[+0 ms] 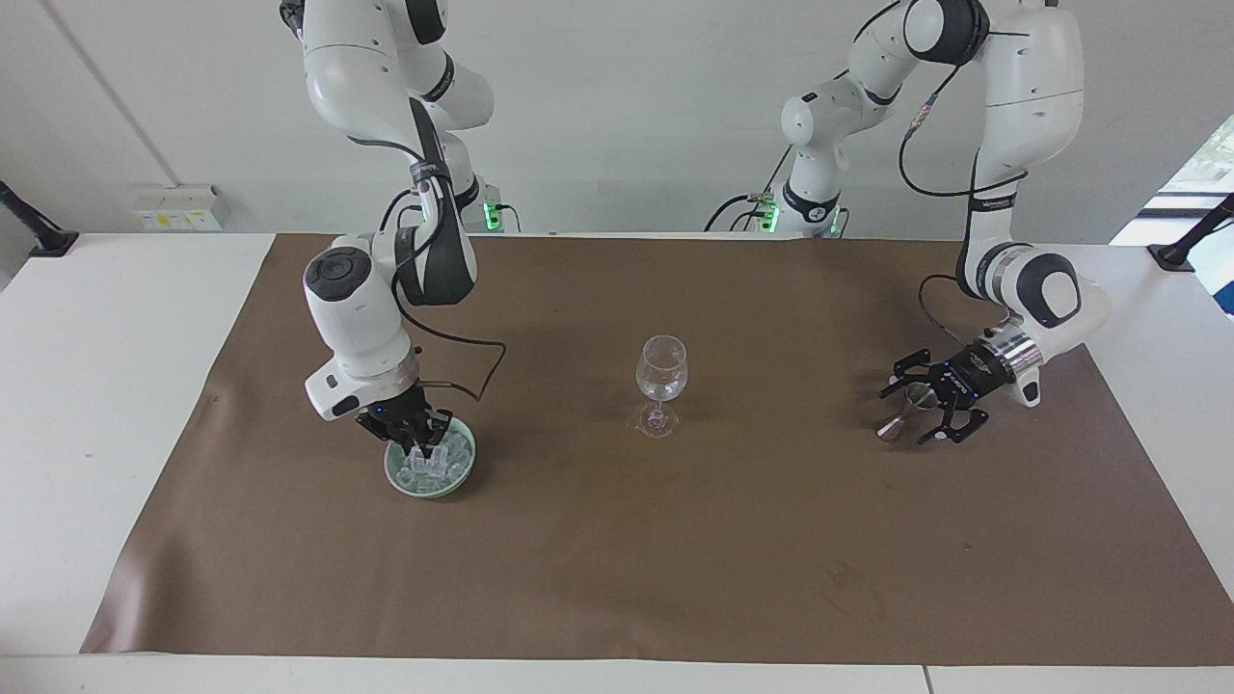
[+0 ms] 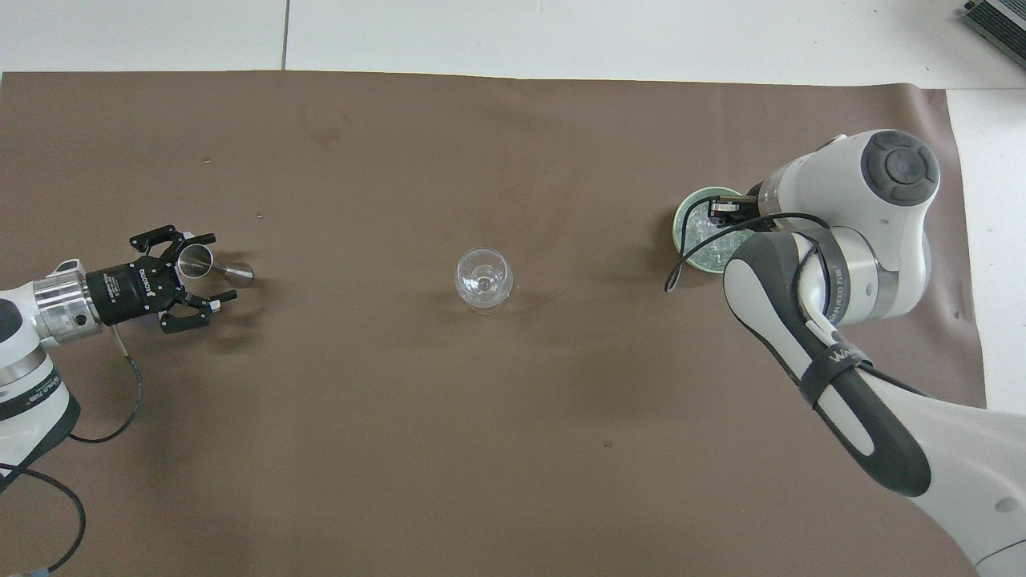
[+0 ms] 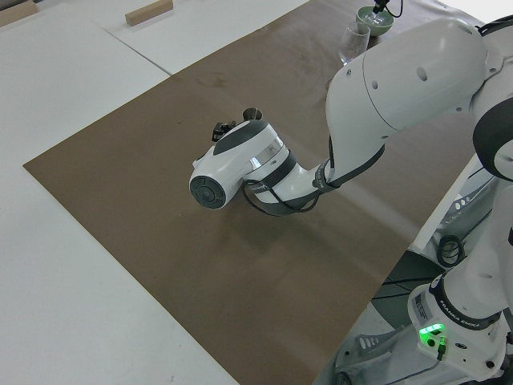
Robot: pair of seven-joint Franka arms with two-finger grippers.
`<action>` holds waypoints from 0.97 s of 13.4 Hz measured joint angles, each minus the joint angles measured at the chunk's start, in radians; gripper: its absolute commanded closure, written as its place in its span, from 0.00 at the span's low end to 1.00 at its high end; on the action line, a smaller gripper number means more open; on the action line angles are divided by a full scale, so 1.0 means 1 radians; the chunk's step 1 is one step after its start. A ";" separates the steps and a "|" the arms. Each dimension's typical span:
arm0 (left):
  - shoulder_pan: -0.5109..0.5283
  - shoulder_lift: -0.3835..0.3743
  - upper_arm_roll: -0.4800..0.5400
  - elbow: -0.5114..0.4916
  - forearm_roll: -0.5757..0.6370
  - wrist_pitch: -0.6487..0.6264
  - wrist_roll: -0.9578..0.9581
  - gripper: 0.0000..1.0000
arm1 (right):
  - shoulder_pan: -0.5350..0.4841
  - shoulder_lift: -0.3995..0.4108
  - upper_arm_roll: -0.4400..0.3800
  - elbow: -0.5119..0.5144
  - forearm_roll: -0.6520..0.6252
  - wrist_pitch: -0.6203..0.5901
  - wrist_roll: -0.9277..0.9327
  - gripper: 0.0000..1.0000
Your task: Pour wine and add ice with both arms
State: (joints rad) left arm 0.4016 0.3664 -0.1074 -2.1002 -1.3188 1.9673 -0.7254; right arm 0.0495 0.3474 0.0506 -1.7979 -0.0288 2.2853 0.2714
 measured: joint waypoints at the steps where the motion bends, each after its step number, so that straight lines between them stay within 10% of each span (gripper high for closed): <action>1: 0.001 0.000 0.001 0.000 0.001 0.000 0.001 0.00 | 0.002 -0.010 0.002 0.027 0.000 -0.036 0.016 1.00; 13: 0.061 -0.038 0.008 0.108 0.407 0.000 0.036 0.00 | 0.026 -0.114 0.177 0.146 0.161 -0.138 0.373 1.00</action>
State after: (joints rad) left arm 0.4622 0.3287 -0.0998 -1.9920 -0.9116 1.9670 -0.6896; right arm 0.0752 0.2331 0.2276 -1.6523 0.1319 2.1474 0.6440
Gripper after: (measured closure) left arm 0.000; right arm 0.749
